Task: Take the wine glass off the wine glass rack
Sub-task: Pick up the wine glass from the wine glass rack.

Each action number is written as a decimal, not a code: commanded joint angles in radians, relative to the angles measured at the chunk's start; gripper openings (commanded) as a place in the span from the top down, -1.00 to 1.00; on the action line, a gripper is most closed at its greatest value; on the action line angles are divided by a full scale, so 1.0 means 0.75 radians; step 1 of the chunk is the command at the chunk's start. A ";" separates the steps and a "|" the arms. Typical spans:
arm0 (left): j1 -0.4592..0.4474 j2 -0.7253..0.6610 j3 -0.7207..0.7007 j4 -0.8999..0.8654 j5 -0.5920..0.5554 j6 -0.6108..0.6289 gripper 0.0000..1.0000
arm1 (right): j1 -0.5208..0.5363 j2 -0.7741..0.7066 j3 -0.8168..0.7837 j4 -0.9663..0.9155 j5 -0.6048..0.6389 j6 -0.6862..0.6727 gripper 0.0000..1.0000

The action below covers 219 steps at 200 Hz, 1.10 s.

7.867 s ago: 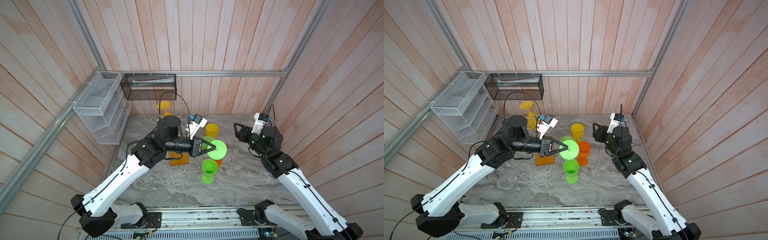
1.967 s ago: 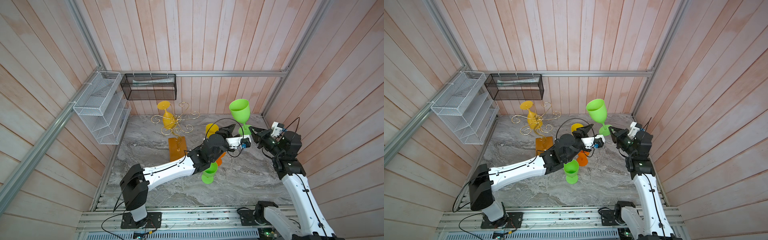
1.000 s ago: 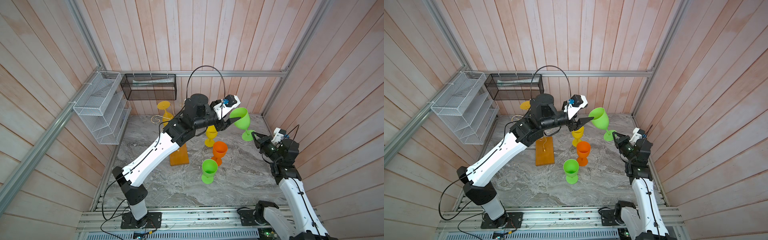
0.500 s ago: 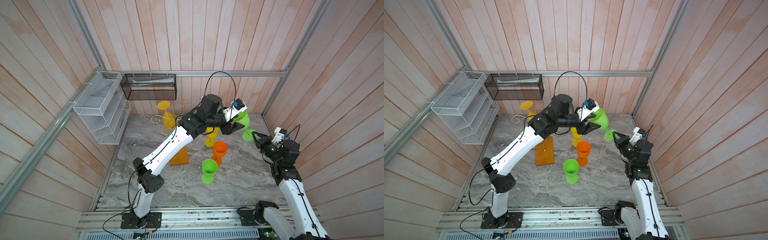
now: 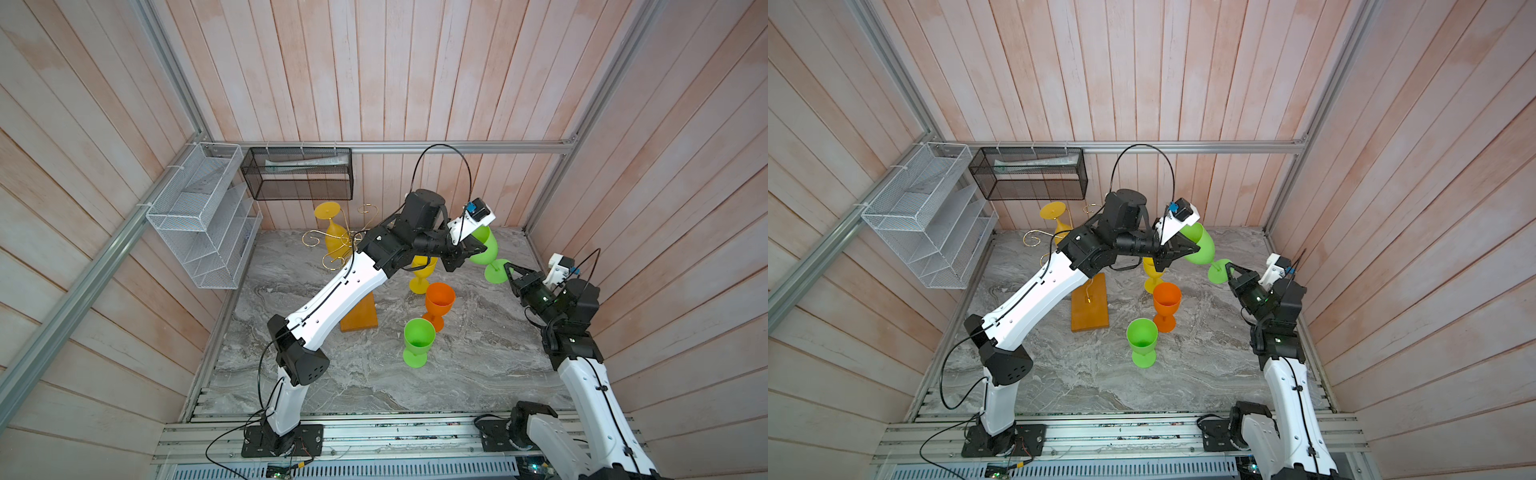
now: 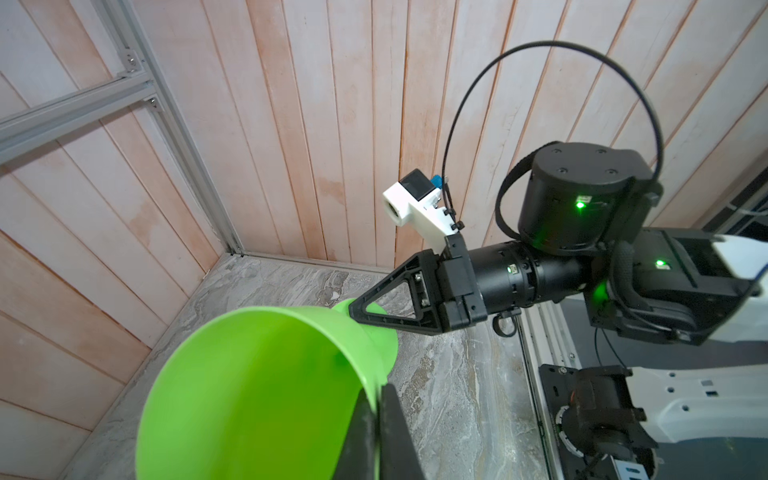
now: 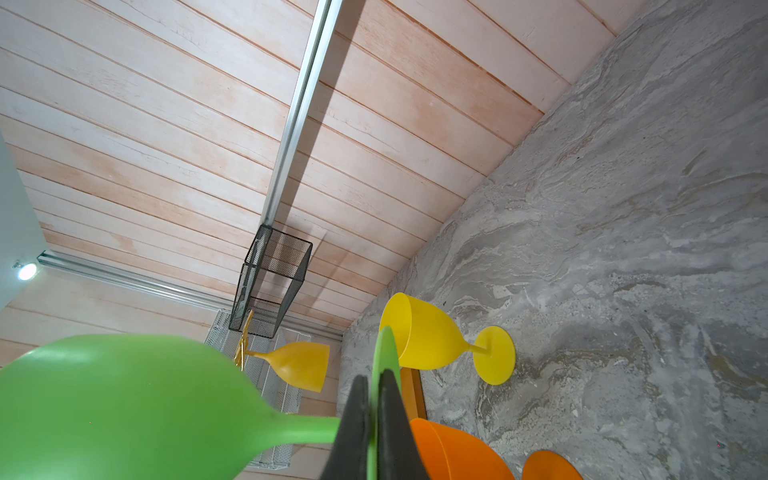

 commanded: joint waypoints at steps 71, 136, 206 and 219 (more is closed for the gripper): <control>0.010 -0.145 -0.077 0.027 -0.107 -0.016 1.00 | -0.006 0.089 0.089 -0.129 0.246 -0.114 0.00; -0.031 -0.224 -0.134 -0.113 -0.148 0.036 1.00 | -0.074 0.296 0.243 -0.159 0.423 -0.245 -0.44; -0.223 -0.224 -0.236 -0.297 -0.304 0.142 1.00 | -0.220 0.446 0.364 -0.044 0.326 -0.249 -0.49; -0.264 -0.219 -0.284 -0.298 -0.383 0.145 1.00 | -0.220 0.448 0.367 -0.046 0.320 -0.265 -0.49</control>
